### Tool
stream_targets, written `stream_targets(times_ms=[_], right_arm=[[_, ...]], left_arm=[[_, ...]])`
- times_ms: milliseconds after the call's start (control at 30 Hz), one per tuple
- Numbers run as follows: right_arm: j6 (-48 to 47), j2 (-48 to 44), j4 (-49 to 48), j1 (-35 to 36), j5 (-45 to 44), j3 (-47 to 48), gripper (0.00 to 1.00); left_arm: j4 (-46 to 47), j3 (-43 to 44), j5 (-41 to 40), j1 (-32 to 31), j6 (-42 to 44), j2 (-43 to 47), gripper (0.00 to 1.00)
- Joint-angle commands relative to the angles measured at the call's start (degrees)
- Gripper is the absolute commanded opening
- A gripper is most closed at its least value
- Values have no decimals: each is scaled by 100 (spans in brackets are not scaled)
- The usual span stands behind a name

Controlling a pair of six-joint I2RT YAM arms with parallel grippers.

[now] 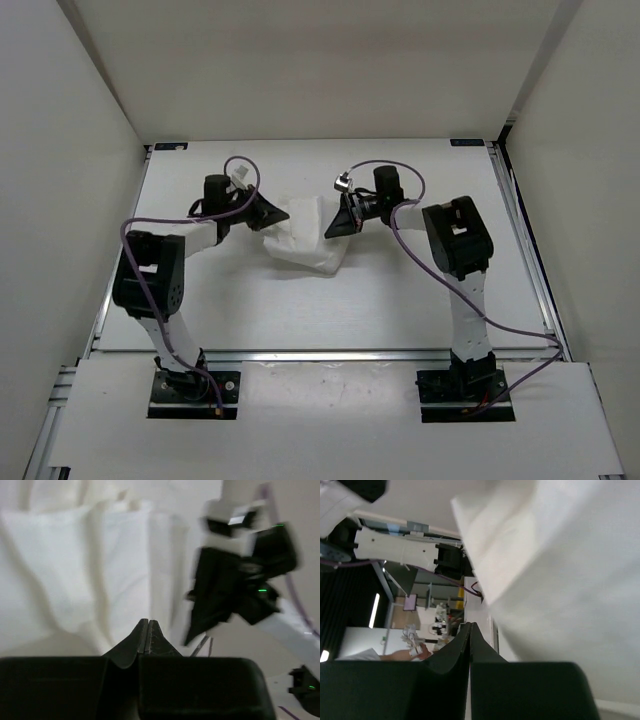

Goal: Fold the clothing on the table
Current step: Fold the skirt

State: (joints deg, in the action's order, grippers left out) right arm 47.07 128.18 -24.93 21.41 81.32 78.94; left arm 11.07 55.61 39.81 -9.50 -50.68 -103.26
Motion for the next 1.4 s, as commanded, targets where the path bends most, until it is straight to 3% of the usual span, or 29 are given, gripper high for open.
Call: stream_targets(times_ms=[0, 133, 200, 267, 333, 400, 467, 533, 600, 733, 800, 933, 1033, 1067, 1100, 1233, 1367], right_arm=[[-100, 356, 460, 30, -194, 306, 0], [-321, 769, 1198, -49, -712, 806, 0], [-775, 954, 1777, -40, -1080, 1139, 0], [-1146, 1094, 2394, -14, -1442, 1466, 0], [-1506, 1218, 3027, -31, -1951, 1729, 0], [-1499, 1210, 2986, -58, -1936, 1678, 0], [-1070, 1166, 2268, -198, -1463, 1441, 0], [312, 973, 516, -277, -744, 968, 0], [1080, 833, -612, -330, -400, 861, 0], [1041, 341, -565, -453, -39, 930, 0], [1374, 190, -1125, -497, 295, 808, 0], [2463, -21, -2076, -497, 858, 623, 0], [4288, 5, -4111, -410, 1456, 491, 0], [5163, -56, -5213, -427, 1457, 300, 0], [5294, -152, -5389, -462, 1457, 132, 0], [4548, -600, -4469, -471, 1465, -168, 0], [4136, -864, -4038, -348, 1457, -308, 0]], left_arm=[[325, 520, -61, 44, -231, 816, 4], [317, 687, 26, -148, -452, 1168, 6], [168, 609, 210, -289, -461, 1203, 2], [-688, 644, 430, -473, -234, 1125, 0], [-1811, 775, 231, -597, 589, 1106, 0], [-2415, 855, 28, -728, 1057, 1203, 0], [-2836, 776, -61, -703, 1340, 1369, 0], [-2935, 557, 104, -554, 1385, 1466, 0], [-2892, 311, 472, -352, 1289, 1537, 0], [-1175, -567, 1299, -157, 141, 1573, 0], [-624, -517, 1485, -280, 92, 1258, 0], [-2186, 255, 960, -755, 1401, 423, 0], [-1515, 12, 572, -703, 1193, 88, 0], [-1329, -137, 537, -624, 1070, -9, 0], [-1231, -156, 432, -580, 1077, -79, 0], [-1564, -270, 80, -474, 1560, -396, 0], [-793, -656, 18, -202, 1236, -493, 0]])
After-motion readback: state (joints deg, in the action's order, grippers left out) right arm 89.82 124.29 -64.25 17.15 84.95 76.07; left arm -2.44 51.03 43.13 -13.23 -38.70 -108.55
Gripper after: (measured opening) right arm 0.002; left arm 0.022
